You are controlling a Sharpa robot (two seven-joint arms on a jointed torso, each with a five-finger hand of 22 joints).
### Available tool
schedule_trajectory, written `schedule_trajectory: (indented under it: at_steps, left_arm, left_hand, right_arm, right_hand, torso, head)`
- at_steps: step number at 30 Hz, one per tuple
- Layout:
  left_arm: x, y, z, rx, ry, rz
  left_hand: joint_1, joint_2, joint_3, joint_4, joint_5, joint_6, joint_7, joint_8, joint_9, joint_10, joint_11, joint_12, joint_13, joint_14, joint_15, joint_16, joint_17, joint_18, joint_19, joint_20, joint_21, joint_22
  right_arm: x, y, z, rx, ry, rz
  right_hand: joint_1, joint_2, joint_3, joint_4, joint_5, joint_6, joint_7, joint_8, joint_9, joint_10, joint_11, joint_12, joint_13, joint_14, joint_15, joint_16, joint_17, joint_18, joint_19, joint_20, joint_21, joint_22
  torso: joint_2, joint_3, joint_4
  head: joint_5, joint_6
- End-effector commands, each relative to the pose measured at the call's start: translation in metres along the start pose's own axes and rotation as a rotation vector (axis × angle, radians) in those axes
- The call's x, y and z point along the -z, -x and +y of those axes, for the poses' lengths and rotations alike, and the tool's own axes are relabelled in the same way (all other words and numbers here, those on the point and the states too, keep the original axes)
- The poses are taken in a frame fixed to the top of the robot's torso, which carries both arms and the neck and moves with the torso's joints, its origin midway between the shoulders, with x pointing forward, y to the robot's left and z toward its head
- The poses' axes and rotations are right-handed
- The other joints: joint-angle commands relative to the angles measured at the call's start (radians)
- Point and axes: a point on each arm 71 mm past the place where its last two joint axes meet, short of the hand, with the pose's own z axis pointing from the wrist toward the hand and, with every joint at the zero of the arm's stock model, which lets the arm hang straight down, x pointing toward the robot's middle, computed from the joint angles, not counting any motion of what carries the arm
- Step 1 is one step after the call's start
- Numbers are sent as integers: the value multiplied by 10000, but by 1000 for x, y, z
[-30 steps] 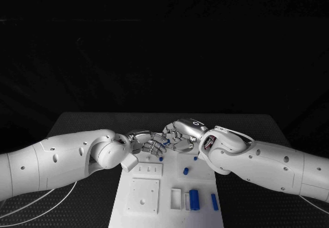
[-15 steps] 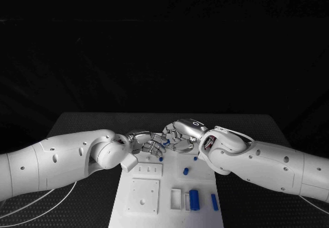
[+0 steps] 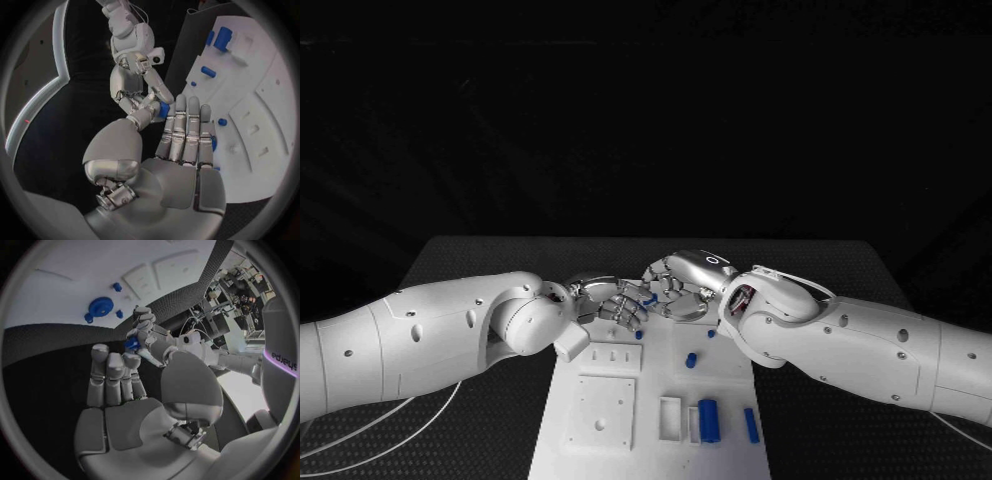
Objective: Assemble the parts on the task board
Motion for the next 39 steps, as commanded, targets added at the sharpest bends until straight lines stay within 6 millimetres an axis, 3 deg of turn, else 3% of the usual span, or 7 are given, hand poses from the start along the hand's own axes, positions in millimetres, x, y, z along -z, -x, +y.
schedule_trajectory:
  at_steps: [1,6,12,15,19,26,39]
  left_arm:
    - [0,-2,-4,-319,-339,139]
    - [0,0,-5,-508,-422,35]
    - [1,2,-5,-795,-483,-129]
    - [1,2,-6,-1018,-544,-235]
    - [0,4,-6,-1321,-532,-455]
    - [1,8,-5,-1886,-507,-864]
    - [4,23,-6,-4248,-366,-2091]
  left_hand:
    - [51,127,-29,-56,-51,372,-215,34,17,140,-37,110,7,143,-19,151,55,-5,127,-41,100,166]
    - [-25,231,-157,-172,99,673,-316,38,25,472,-243,550,178,368,-223,723,285,-37,315,-209,326,221]
    - [-201,319,-210,-463,300,922,-381,-97,55,468,-588,2068,877,428,-582,2030,751,-136,587,-580,961,239]
    - [-262,311,-164,-543,421,1003,-401,-162,98,254,-709,2921,1239,394,-718,2595,835,-179,637,-734,1305,237]
    - [-301,217,-124,-601,773,1095,-432,-207,152,49,-796,3610,1451,345,-836,3057,813,-208,645,-864,1625,222]
    - [-251,43,-100,-617,934,1225,-484,-202,202,5,-851,3918,1454,354,-898,3288,711,-212,658,-932,1808,208]
    - [-180,-78,-93,-595,1099,1357,-533,-200,243,50,-912,4132,1397,404,-962,3486,593,-205,704,-994,1969,194]
  right_arm:
    - [2,-3,-4,26,-129,266]
    - [2,-3,-4,0,-136,329]
    - [3,-3,-8,-288,-289,395]
    - [2,-3,-11,-448,-421,385]
    - [1,-3,-14,-516,-515,389]
    - [3,-2,-17,-614,-570,223]
    - [20,4,-39,-980,-1102,-129]
  right_hand:
    - [-41,97,63,-8,-46,1877,-341,42,18,-514,-435,35,12,50,-160,32,-7,143,-2,-51,65,138]
    - [-45,97,68,-10,-46,1872,-340,40,25,-516,-434,35,12,47,-160,31,-8,143,-5,-50,64,137]
    - [-101,61,130,-8,-47,1775,-305,-21,67,-591,-400,-1,6,-26,-147,-13,-25,143,-68,-29,28,124]
    - [-241,-145,16,21,-49,1590,-232,-112,103,-759,-339,-90,-16,-162,-103,-95,-49,133,-174,23,-34,110]
    - [-778,-505,-1020,-103,61,761,72,-654,-41,-1212,-29,-162,20,-543,140,-244,-69,123,-542,187,-199,112]
    - [-1080,-644,-2244,-381,781,-269,536,-1355,-311,-1874,389,-121,82,-1106,561,-314,-53,143,-1039,474,-446,118]
    - [-1123,-626,-2712,-301,1626,-366,618,-1502,-463,-2063,478,-28,-13,-1274,642,-290,-132,143,-1161,583,-549,123]
  torso:
    - [0,0,1]
    - [-1,1,8]
    - [2,1,-5]
    - [0,-2,-6]
    - [2,6,-1]
    - [5,14,-2]
    - [-1,20,-11]
  head:
    - [-11,-4]
    - [-12,1]
    - [2,-12]
    - [8,0]
    - [14,-8]
    - [27,-6]
    - [111,-11]
